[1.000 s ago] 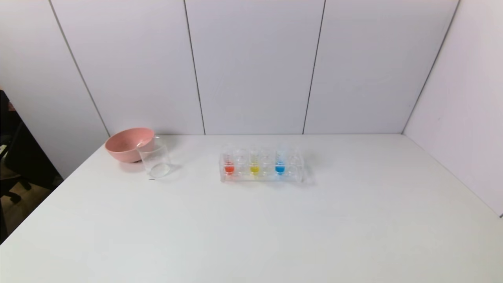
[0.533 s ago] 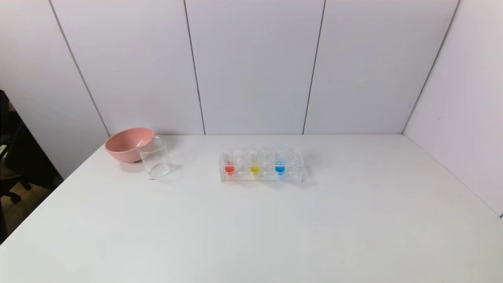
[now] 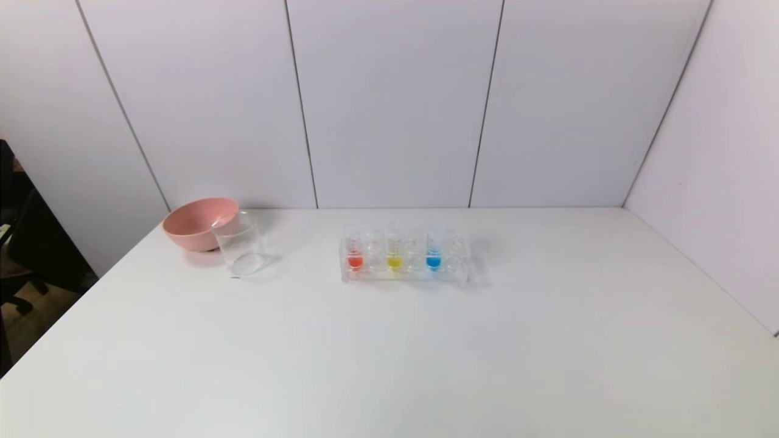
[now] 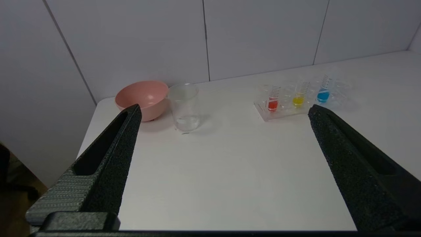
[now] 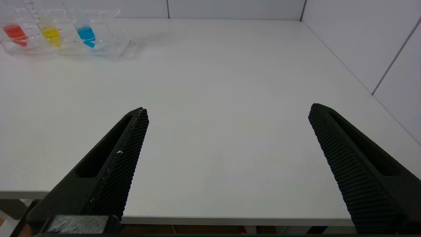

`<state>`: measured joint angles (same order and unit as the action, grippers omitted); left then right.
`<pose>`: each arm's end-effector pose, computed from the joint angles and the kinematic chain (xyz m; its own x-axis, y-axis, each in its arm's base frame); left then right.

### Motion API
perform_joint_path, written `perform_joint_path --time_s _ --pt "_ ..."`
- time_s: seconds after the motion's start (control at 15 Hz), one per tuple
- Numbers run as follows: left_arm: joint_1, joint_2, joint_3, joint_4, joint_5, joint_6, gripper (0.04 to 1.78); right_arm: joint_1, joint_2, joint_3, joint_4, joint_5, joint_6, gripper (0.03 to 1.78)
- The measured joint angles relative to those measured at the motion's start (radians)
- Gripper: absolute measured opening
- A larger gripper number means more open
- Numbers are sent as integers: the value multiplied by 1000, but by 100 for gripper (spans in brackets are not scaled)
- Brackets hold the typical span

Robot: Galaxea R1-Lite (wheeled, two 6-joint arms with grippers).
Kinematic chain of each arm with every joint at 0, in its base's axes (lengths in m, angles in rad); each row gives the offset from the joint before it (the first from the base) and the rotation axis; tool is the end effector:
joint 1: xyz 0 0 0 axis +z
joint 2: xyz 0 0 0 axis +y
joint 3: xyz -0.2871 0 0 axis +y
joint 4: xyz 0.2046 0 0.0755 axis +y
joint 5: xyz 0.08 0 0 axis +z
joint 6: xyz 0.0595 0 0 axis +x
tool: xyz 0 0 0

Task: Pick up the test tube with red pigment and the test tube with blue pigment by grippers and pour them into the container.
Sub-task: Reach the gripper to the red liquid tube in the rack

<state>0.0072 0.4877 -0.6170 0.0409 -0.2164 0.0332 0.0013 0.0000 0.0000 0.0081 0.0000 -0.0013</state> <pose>0.0772 -0.0122 0.2480 0.9744 -0.2077 0.0862 0.2038 0.9776 0.0520 0.0570 0.0001 0.0744 1.0000 0.0013 -0.0081 -0.0013 1.0000 -0.0013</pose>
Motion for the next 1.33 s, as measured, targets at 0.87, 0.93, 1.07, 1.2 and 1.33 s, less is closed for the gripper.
perform_joint_path --time_s 0.87,0.93,1.07,1.2,1.33 --pt "-63 707 -112 -514 -218 -1 178 0 0 0 0 0 0 177" --pt "-73 757 -118 -553 -224 -1 178 0 0 0 0 0 0 177" --pt "-87 859 -133 -634 -255 -2 178 0 0 0 0 0 0 178" --pt "-96 949 -143 -730 -329 -1 178 0 0 0 0 0 0 177" --pt "-98 1021 -151 -804 -425 4 178 0 0 0 0 0 0 177"
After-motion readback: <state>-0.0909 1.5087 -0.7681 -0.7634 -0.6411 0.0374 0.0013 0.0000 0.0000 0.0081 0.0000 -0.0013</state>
